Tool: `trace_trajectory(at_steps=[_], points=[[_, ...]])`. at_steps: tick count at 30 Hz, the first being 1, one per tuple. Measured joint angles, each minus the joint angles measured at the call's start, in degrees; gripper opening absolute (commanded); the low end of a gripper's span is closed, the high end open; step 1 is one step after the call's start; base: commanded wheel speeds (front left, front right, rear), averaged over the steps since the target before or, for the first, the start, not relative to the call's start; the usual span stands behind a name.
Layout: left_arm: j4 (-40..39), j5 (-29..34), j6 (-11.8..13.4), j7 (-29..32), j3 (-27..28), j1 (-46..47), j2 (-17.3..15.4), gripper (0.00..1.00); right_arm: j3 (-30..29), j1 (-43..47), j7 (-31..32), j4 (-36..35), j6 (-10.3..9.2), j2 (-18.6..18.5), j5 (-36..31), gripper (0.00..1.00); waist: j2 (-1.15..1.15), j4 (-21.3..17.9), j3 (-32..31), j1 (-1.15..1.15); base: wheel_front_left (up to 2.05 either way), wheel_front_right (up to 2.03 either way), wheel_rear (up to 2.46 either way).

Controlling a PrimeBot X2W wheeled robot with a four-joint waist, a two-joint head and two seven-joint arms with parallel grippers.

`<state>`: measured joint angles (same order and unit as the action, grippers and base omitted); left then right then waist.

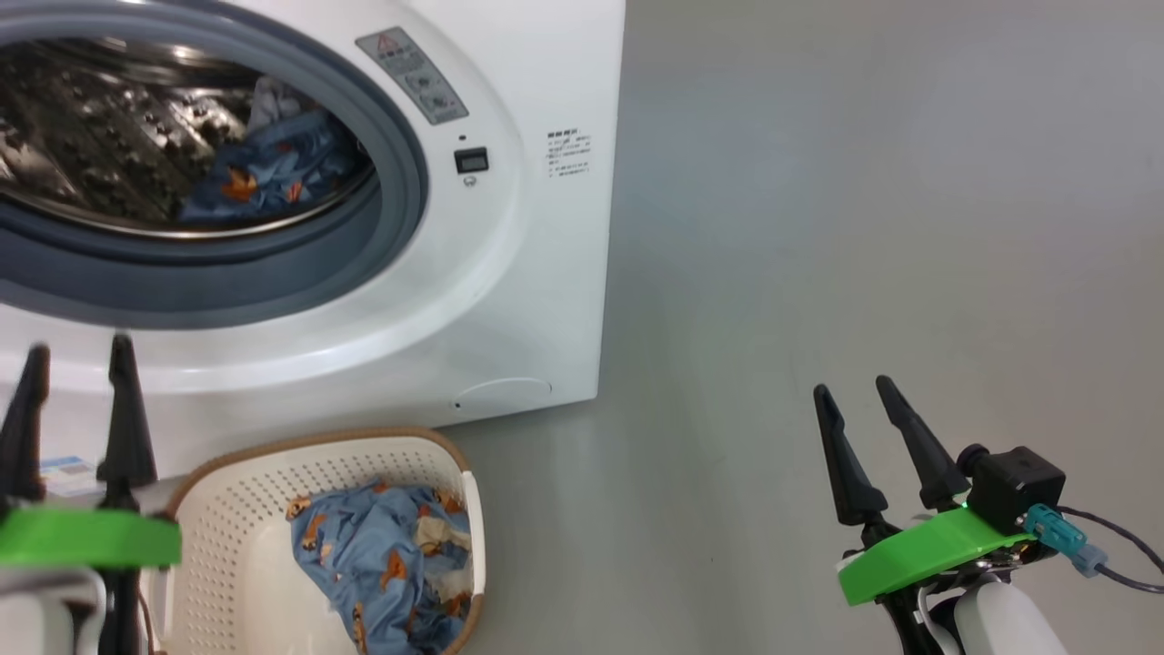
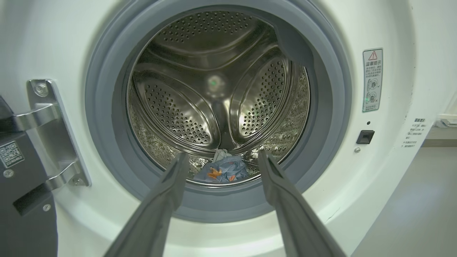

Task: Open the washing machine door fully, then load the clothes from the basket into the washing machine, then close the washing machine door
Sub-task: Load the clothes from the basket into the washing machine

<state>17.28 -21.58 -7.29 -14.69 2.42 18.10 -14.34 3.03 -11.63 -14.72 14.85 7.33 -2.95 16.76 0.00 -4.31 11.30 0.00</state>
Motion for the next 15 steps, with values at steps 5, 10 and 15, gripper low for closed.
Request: trace_trajectory(at_steps=[5,10,15], points=[[-3.32,2.24,0.55,0.00,3.07,-6.47,2.27,1.00,0.31,0.26,0.00,0.25,0.00,0.01,-0.58,1.00,0.00,-0.33,-1.74,0.00,0.00,0.00,0.00],[-6.73,5.21,0.98,0.01,6.37,-13.78,5.45,1.00,0.16,0.44,0.00,0.33,0.00,0.01,-0.74,1.00,0.00,-0.39,-3.58,0.00,0.00,0.00,0.00],[-9.23,7.01,1.08,0.01,8.57,-18.30,7.90,1.00,-0.21,2.10,0.00,0.57,0.00,0.00,-0.98,1.00,0.00,0.06,-5.08,0.00,0.00,0.00,0.00]])
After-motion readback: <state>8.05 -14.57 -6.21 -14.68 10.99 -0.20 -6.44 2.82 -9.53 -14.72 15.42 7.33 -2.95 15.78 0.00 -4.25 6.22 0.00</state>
